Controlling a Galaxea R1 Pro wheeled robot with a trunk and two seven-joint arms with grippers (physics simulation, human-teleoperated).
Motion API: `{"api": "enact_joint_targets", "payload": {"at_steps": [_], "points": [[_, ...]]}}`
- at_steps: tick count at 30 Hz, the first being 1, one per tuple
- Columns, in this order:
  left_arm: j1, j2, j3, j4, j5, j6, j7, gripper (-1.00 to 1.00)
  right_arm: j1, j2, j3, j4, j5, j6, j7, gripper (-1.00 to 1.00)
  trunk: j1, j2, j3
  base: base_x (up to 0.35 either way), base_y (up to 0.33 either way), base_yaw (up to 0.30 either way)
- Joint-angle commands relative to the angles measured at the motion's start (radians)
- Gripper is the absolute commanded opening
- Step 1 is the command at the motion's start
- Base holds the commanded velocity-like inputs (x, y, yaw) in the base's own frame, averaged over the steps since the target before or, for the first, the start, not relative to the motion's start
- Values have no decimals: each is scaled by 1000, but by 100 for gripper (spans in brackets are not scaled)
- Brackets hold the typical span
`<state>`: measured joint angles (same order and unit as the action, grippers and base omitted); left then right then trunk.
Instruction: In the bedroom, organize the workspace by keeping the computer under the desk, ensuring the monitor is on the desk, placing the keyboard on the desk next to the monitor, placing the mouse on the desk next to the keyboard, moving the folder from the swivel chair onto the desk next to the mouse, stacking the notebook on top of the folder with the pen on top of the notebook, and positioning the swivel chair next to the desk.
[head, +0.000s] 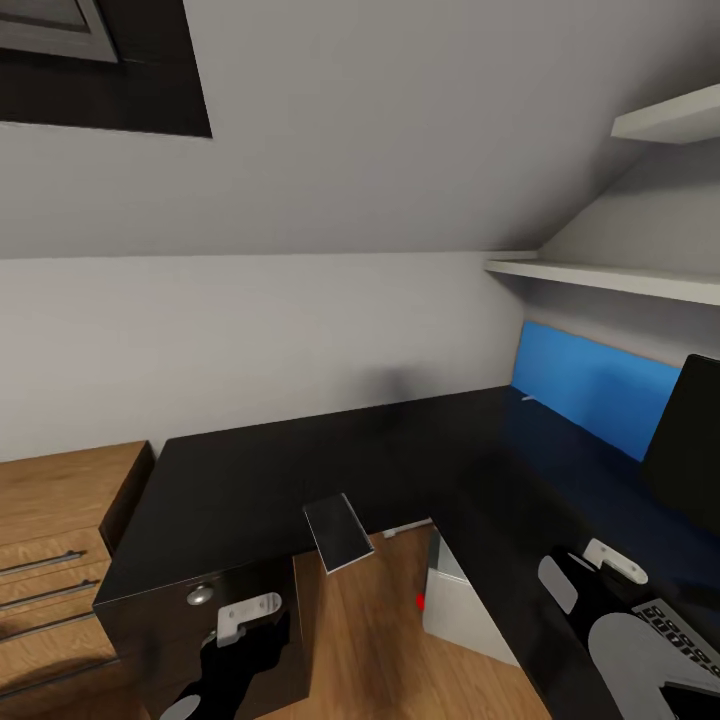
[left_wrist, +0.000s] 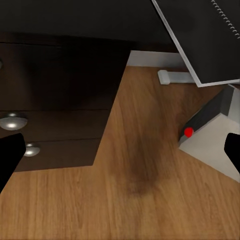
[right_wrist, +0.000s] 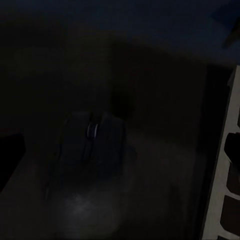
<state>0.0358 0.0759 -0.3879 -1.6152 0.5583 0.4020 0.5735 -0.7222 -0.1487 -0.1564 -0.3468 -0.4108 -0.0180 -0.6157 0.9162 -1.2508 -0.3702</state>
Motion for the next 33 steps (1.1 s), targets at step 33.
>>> {"api": "enact_joint_targets", "payload": {"at_steps": [33], "points": [[-4,1,-40,713,-8,-315,5,100,327,304,536,-487,115,-42,-224,100,0,-1,-1,0,0,127]]}}
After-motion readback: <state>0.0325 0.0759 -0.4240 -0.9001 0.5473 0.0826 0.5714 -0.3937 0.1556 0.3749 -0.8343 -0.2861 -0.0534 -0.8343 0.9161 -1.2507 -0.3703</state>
